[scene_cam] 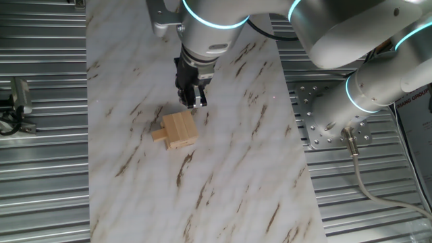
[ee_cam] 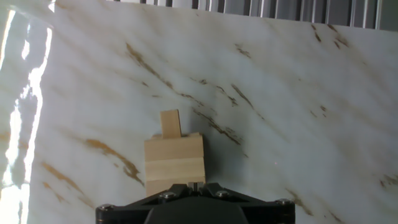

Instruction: Play Jenga

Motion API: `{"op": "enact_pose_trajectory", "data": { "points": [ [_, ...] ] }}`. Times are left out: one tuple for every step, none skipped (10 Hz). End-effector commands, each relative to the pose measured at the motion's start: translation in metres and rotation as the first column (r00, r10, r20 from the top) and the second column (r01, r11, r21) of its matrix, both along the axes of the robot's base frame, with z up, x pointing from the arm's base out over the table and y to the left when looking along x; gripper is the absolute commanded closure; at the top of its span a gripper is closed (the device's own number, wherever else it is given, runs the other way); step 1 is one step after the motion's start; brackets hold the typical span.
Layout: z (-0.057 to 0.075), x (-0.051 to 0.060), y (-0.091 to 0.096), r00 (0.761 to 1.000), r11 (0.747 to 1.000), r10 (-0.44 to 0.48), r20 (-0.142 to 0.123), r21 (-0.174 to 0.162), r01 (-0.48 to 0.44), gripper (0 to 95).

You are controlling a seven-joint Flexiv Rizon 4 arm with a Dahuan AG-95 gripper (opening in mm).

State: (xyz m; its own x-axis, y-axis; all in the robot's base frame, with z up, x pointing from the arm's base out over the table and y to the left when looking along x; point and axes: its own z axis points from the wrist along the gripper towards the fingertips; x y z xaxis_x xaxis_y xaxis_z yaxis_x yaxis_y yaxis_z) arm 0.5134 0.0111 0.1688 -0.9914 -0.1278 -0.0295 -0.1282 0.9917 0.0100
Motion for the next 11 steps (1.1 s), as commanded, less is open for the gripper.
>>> {"op": "enact_pose_trajectory", "data": {
  "points": [
    [0.001, 0.003, 0.001, 1.0, 1.0, 0.002, -0.002, 0.0, -0.002, 95.0],
    [0.001, 0.007, 0.002, 1.0, 1.0, 0.004, -0.003, 0.001, -0.004, 95.0],
    [0.0, 0.01, 0.003, 1.0, 1.0, 0.008, -0.005, 0.002, -0.008, 95.0],
    [0.0, 0.014, 0.004, 1.0, 1.0, 0.01, -0.006, 0.004, -0.01, 95.0],
    [0.0, 0.016, 0.005, 1.0, 1.0, 0.013, -0.007, 0.004, -0.013, 95.0],
    [0.0, 0.018, 0.005, 1.0, 1.0, 0.016, -0.008, 0.003, -0.016, 95.0],
    [-0.001, 0.018, 0.006, 1.0, 1.0, 0.017, -0.007, 0.004, -0.017, 95.0],
    [-0.001, 0.019, 0.006, 1.0, 1.0, 0.023, -0.008, 0.003, -0.023, 95.0],
    [-0.002, 0.021, 0.007, 1.0, 1.0, 0.025, -0.007, 0.004, -0.025, 95.0],
    [-0.003, 0.022, 0.008, 1.0, 1.0, 0.025, -0.008, 0.004, -0.025, 95.0],
    [-0.004, 0.023, 0.01, 1.0, 1.0, 0.026, -0.007, 0.004, -0.026, 95.0]
  ]
}}
